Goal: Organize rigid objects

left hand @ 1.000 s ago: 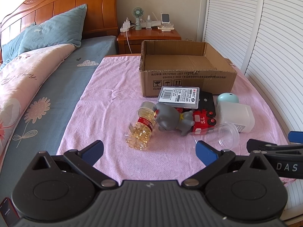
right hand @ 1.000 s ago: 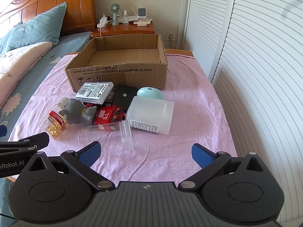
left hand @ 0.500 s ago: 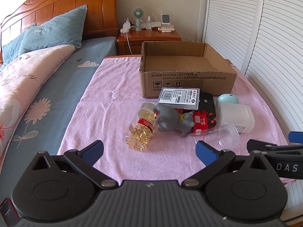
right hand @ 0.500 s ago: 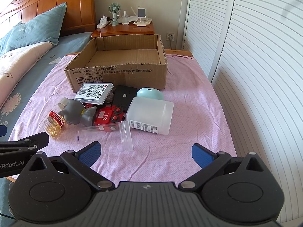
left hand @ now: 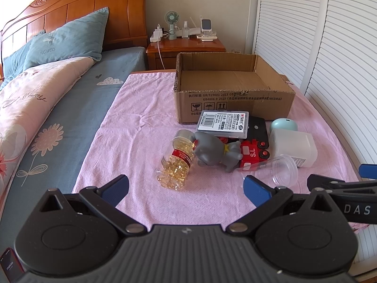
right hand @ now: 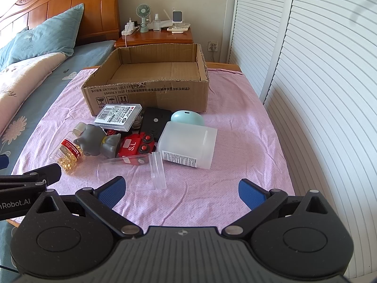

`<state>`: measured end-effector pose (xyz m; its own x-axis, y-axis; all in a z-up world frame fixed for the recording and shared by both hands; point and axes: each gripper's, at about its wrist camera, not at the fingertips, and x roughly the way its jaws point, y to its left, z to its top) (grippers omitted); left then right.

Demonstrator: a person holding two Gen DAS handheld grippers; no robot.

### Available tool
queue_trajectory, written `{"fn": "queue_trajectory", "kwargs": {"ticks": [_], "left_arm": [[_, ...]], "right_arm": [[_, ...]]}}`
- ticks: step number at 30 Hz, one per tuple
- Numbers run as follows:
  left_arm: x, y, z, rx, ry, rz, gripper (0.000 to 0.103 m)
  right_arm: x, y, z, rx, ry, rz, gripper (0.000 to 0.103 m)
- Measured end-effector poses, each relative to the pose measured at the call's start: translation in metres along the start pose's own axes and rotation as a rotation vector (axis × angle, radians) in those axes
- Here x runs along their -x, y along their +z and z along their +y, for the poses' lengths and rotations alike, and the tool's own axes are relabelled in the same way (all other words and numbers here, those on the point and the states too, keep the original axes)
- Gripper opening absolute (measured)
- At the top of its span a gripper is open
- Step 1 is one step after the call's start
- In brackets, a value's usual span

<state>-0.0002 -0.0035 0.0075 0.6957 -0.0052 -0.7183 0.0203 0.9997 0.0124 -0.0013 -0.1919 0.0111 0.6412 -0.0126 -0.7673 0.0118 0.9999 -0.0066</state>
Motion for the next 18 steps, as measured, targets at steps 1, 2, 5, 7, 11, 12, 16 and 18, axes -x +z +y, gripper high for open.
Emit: {"fn": "queue_trajectory", "kwargs": {"ticks": [1, 2, 5, 7, 11, 12, 16, 18], "left_arm": [[0.0, 0.0, 0.0, 0.0, 0.0, -0.002, 0.102], [0.0, 0.0, 0.0, 0.0, 0.0, -0.002, 0.102], [0.0, 0.0, 0.0, -0.001, 0.0, -0.001, 0.102], [-0.001, 0.001, 0.0, -0.002, 0.001, -0.001, 0.102], [-0.005, 0.003, 0.0, -0.015, 0.007, 0.001, 0.102], [-0.005, 0.004, 0.0, -0.017, 0.008, 0.0, 0.102], [-0.009, 0.006, 0.001, -0.015, 0.003, -0.003, 0.102], [-0.011, 0.007, 0.002, -0.015, -0.008, -0.002, 0.102]], "right_arm": [[0.0, 0.0, 0.0, 0.001, -0.001, -0.001, 0.103], [0.0, 0.0, 0.0, 0.003, -0.001, -0.002, 0.103], [-0.001, 0.001, 0.0, 0.006, 0.001, -0.002, 0.103], [-0.001, 0.001, 0.001, 0.008, 0.004, -0.003, 0.103], [-0.002, 0.002, 0.003, 0.015, 0.018, -0.006, 0.103], [-0.003, 0.002, 0.004, 0.017, 0.02, -0.008, 0.103], [-0.006, 0.003, 0.004, 0.012, 0.03, -0.005, 0.103], [-0.007, 0.004, 0.004, 0.014, 0.03, -0.01, 0.103]]}}
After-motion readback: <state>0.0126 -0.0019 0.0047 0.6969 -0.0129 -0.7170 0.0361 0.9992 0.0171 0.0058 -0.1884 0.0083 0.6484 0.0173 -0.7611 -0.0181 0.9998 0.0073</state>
